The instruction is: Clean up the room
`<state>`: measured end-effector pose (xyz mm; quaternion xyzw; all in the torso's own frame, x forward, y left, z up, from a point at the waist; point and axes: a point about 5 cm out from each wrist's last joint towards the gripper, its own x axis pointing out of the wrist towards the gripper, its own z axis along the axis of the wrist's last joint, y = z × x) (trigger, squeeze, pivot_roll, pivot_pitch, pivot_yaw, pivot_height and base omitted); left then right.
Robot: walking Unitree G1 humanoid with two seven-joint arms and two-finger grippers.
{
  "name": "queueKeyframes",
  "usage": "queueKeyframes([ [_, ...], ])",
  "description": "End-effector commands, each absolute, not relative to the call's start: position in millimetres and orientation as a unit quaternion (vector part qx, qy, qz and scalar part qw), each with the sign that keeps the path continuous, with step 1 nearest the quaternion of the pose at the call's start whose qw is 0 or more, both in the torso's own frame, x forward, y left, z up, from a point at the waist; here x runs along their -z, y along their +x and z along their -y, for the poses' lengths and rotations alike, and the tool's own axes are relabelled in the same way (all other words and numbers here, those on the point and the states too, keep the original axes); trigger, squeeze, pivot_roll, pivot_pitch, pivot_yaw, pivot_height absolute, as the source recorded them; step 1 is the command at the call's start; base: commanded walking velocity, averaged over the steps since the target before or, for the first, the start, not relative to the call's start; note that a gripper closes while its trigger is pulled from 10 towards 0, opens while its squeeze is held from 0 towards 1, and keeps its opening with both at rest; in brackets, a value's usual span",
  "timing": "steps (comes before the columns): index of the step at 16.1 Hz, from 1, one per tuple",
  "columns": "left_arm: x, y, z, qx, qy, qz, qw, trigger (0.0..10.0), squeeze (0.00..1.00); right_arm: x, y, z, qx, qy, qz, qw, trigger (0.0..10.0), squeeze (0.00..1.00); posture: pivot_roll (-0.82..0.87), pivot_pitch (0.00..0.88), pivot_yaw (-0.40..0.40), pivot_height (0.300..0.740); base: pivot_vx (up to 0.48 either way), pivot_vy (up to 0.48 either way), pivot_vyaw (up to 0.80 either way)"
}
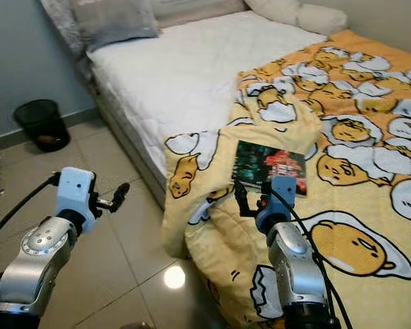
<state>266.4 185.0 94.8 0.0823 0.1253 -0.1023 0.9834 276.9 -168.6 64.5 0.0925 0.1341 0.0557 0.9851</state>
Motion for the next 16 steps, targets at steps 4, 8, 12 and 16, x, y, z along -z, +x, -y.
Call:
queueKeyframes([
  [4, -100, 262, -182, 0.12, 0.1, -0.119, 0.981, 10.0, 1.0, -69, 281, 168, -0.054, 0.105, -0.134, 0.984, 10.0, 1.0, -0.03, 0.0, 0.014, 0.74, 0.0, 0.0, 0.0],
  [8, -101, 262, -177, 0.135, 0.099, -0.115, 0.979, 10.0, 0.95, -57, 294, 157, -0.042, 0.179, -0.197, 0.963, 10.0, 1.0, -0.01, 0.0, 0.003, 0.74, 0.0, 0.0, 0.0],
  [12, -112, 253, -159, 0.276, 0.101, -0.116, 0.949, 10.0, 0.94, -48, 322, 153, 0.035, 0.39, -0.249, 0.886, 10.0, 1.0, 0.04, 0.0, -0.023, 0.74, 0.0, 0.0, 0.0],
  [16, -116, 221, -161, 0.371, 0.112, -0.155, 0.909, 10.0, 0.78, -38, 333, 162, 0.113, 0.483, -0.262, 0.828, 10.0, 0.0, 0.06, 0.0, 0.005, 0.74, 0.0, 0.0, 0.0],
])
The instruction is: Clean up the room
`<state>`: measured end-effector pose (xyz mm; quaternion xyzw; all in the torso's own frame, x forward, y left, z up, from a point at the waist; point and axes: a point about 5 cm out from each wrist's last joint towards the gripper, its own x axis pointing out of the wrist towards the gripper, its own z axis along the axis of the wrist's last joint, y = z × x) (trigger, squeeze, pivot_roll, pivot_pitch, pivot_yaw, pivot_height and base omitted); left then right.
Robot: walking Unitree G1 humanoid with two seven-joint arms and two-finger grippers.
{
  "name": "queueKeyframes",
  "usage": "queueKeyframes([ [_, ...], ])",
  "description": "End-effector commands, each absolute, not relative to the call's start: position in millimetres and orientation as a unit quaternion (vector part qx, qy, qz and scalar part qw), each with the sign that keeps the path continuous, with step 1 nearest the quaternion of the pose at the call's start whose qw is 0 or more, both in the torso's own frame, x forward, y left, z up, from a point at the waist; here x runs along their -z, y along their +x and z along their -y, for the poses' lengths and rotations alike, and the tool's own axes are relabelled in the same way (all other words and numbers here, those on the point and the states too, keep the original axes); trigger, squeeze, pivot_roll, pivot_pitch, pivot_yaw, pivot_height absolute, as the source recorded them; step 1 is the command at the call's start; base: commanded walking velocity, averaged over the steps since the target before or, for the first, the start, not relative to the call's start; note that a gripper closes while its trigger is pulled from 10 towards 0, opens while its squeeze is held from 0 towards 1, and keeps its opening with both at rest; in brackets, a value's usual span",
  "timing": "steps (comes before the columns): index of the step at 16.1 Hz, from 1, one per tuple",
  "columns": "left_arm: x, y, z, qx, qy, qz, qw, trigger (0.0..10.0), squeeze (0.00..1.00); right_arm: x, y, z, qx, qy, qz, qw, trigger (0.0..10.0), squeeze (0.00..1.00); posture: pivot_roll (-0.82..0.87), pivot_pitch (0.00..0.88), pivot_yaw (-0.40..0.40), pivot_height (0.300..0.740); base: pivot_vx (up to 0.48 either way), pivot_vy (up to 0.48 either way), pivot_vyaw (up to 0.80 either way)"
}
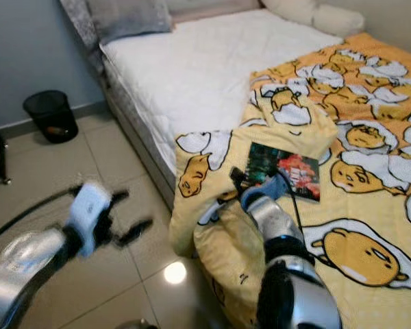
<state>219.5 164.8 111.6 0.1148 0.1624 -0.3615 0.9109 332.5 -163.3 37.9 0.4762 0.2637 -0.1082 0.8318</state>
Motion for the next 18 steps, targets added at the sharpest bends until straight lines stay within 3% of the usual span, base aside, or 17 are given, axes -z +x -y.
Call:
queueKeyframes([
  [1, -118, 213, -161, 0.383, 0.113, -0.159, 0.903, 10.0, 0.74, -37, 333, 165, 0.127, 0.487, -0.263, 0.823, 10.0, 0.0, 0.07, 0.0, 0.017, 0.74, 0.0, 0.0, 0.0],
  [3, -118, 198, -159, 0.416, 0.104, -0.181, 0.885, 10.0, 0.74, -42, 340, 178, 0.158, 0.51, -0.23, 0.814, 10.0, 0.0, 0.06, 0.0, 0.031, 0.74, 0.0, 0.0, 0.0],
  [7, -125, 183, -158, 0.425, 0.099, -0.188, 0.88, 10.0, 0.75, -59, 350, 198, 0.177, 0.567, -0.151, 0.79, 10.0, 0.0, 0.1, 0.011, 0.042, 0.74, 0.0, 0.0, 0.0],
  [18, -147, 159, -164, 0.429, 0.096, -0.205, 0.875, 10.0, 0.75, -55, 349, 197, 0.185, 0.573, -0.146, 0.785, 10.0, 0.0, 0.18, 0.138, 0.043, 0.74, 0.0, 0.0, 0.0],
])
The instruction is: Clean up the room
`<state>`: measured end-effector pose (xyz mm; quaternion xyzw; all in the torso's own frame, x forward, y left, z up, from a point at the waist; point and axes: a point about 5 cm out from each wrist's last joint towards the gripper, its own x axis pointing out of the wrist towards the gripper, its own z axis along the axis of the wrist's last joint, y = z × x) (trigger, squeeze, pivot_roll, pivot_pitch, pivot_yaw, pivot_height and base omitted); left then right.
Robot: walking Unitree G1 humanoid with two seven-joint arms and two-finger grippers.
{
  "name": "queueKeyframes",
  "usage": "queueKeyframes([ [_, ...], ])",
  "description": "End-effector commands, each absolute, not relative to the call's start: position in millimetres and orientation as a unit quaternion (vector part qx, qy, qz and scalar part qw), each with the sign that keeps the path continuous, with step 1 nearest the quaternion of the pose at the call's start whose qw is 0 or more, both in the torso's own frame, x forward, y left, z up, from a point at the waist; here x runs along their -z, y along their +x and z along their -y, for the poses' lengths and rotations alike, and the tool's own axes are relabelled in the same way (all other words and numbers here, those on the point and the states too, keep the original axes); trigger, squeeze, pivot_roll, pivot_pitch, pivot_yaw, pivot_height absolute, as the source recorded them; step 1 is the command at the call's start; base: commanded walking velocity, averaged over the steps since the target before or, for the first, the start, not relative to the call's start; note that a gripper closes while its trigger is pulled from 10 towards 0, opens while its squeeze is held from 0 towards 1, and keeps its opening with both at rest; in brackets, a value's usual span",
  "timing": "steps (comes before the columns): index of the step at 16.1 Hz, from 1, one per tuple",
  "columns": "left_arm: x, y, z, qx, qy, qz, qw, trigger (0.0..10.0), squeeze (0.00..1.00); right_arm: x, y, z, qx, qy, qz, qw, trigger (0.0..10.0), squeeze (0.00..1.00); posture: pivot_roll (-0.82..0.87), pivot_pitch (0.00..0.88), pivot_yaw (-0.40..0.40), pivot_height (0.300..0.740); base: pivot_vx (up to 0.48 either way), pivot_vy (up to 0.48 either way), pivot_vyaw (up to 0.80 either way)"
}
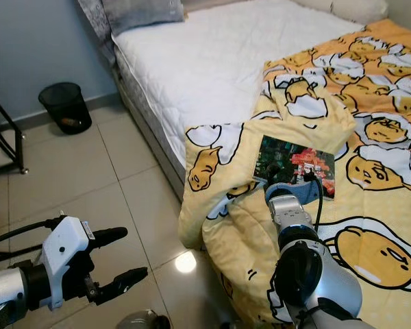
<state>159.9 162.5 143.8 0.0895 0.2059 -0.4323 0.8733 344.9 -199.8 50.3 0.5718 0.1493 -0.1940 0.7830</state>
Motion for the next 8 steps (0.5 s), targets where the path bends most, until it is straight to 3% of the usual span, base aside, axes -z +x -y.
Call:
queueKeyframes([
  [1, -148, 160, -165, 0.428, 0.099, -0.206, 0.874, 10.0, 0.75, -55, 349, 196, 0.185, 0.572, -0.146, 0.786, 10.0, 0.0, 0.19, 0.155, 0.046, 0.74, 0.0, 0.0, 0.0],
  [8, -159, 149, -169, 0.423, 0.1, -0.214, 0.875, 10.0, 0.75, -68, 355, 205, 0.186, 0.613, -0.081, 0.764, 10.0, 0.0, 0.23, 0.199, 0.062, 0.74, 0.0, 0.0, 0.0],
])
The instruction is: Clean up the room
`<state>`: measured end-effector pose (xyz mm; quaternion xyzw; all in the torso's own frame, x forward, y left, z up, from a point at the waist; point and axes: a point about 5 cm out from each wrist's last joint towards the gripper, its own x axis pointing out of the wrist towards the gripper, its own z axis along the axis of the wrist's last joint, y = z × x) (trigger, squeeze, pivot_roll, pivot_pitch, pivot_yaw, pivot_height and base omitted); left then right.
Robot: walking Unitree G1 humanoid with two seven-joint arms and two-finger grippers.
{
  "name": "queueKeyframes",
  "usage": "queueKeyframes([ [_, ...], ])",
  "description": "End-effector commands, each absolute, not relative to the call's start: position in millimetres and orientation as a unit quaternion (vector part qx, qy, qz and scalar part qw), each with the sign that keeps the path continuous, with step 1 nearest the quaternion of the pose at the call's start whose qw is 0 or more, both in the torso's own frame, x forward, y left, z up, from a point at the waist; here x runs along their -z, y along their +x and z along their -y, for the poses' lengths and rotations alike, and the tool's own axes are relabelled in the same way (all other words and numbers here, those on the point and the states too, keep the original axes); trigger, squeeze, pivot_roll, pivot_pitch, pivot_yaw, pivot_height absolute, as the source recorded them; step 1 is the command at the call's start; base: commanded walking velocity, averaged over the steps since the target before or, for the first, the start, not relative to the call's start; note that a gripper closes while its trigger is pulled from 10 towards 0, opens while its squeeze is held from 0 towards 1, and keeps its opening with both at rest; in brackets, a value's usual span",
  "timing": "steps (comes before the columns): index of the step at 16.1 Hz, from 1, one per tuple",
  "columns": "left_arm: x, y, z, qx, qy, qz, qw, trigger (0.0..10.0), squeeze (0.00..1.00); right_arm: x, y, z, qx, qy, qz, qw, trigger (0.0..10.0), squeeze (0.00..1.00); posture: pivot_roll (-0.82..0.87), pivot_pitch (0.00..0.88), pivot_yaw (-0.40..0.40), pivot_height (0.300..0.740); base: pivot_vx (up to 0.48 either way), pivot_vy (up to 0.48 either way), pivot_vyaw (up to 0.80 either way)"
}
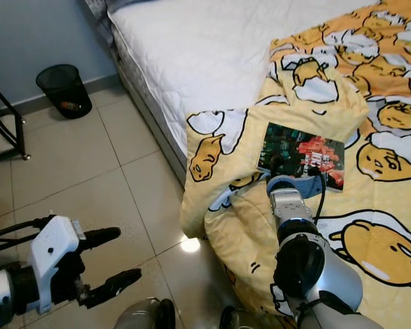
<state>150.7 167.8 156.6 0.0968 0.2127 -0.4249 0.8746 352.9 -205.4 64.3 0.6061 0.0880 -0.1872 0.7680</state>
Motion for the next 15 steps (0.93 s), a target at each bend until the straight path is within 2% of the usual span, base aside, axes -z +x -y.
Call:
queueKeyframes([
  [1, -161, 147, -168, 0.425, 0.098, -0.213, 0.874, 10.0, 0.75, -74, 358, 209, 0.185, 0.625, -0.055, 0.756, 10.0, 0.0, 0.23, 0.195, 0.058, 0.74, 0.0, 0.0, 0.0],
  [6, -167, 141, -162, 0.437, 0.083, -0.207, 0.871, 10.0, 0.75, -97, 368, 223, 0.181, 0.644, 0.011, 0.743, 10.0, 0.0, 0.24, 0.191, 0.045, 0.74, 0.0, 0.0, 0.0],
  [11, -169, 139, -161, 0.436, 0.082, -0.21, 0.871, 10.0, 0.75, -92, 366, 222, 0.211, 0.624, -0.015, 0.752, 10.0, 0.0, 0.26, 0.193, 0.047, 0.74, 0.0, 0.0, 0.0],
  [12, -170, 139, -162, 0.433, 0.083, -0.212, 0.872, 10.0, 0.75, -88, 364, 224, 0.227, 0.625, -0.018, 0.746, 6.8, 0.0, 0.26, 0.194, 0.048, 0.74, 0.0, 0.0, 0.0],
  [13, -170, 139, -163, 0.431, 0.084, -0.214, 0.873, 10.0, 0.75, -89, 363, 226, 0.234, 0.634, -0.006, 0.737, 0.6, 0.0, 0.27, 0.195, 0.049, 0.74, 0.0, 0.0, 0.0],
  [14, -171, 138, -164, 0.43, 0.085, -0.214, 0.873, 10.0, 0.75, -91, 364, 228, 0.234, 0.64, 0.002, 0.732, 0.0, 0.0, 0.27, 0.198, 0.05, 0.74, 0.0, 0.0, 0.0],
  [15, -171, 138, -164, 0.429, 0.085, -0.214, 0.873, 10.0, 0.75, -92, 364, 228, 0.233, 0.641, 0.006, 0.731, 0.0, 0.0, 0.27, 0.199, 0.05, 0.74, 0.0, 0.0, 0.0],
])
